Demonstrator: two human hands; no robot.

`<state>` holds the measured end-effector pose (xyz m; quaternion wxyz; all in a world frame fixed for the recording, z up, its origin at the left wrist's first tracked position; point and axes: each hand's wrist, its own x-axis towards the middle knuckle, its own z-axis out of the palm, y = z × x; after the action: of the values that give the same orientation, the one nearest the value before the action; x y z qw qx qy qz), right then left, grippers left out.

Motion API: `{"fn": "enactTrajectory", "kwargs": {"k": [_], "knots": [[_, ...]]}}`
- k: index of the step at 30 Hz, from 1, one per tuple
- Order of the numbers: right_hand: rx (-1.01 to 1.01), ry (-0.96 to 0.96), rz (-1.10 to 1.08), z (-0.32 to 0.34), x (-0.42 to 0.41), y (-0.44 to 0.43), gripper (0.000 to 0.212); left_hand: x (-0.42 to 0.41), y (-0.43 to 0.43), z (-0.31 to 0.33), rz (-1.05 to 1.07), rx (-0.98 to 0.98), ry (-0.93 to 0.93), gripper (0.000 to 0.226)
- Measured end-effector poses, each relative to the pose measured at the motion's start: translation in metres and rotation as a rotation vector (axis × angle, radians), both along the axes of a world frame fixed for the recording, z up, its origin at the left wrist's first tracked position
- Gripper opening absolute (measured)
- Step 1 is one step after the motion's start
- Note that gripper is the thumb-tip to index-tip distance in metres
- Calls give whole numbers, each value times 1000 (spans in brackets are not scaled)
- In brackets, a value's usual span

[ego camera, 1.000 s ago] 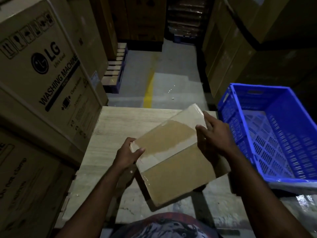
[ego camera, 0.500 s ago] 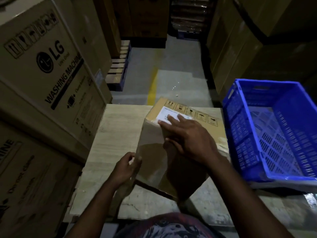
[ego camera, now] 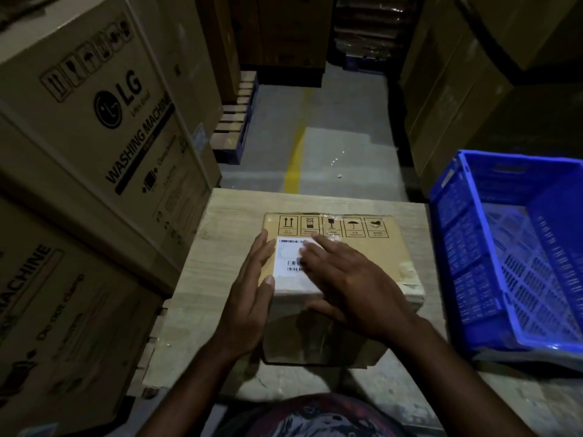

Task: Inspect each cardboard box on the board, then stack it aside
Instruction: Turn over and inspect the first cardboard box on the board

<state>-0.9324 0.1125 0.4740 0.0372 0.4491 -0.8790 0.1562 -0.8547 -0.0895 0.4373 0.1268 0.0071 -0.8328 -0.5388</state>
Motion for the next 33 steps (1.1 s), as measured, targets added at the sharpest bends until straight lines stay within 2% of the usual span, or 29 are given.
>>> {"fn": "enactTrajectory", "kwargs": {"k": [2, 5, 11, 15, 18, 20, 25, 33], "knots": [[122, 30, -71, -6, 6, 2, 91, 9, 3, -4, -8, -59, 59, 51], [246, 83, -51, -17, 30, 1, 89, 29, 6, -15, -13, -97, 107, 49], [261, 163, -31, -30, 41, 2, 82, 38, 11, -30, 2, -169, 176, 53], [240, 86, -41, -22, 26, -2, 80, 18, 6, -21, 23, -247, 139, 52], [31, -101, -106, -13, 27, -2, 72, 14, 2, -7, -12, -378, 80, 53], [-26, -163, -178, -12, 25, -6, 65, 6, 0, 2, -31, -501, 37, 56], [58, -71, -258, -24, 21, -23, 62, -16, 5, 6, -36, -736, -56, 63], [122, -47, -284, -28, 20, -27, 62, -17, 9, 6, -74, -859, -137, 69]]}}
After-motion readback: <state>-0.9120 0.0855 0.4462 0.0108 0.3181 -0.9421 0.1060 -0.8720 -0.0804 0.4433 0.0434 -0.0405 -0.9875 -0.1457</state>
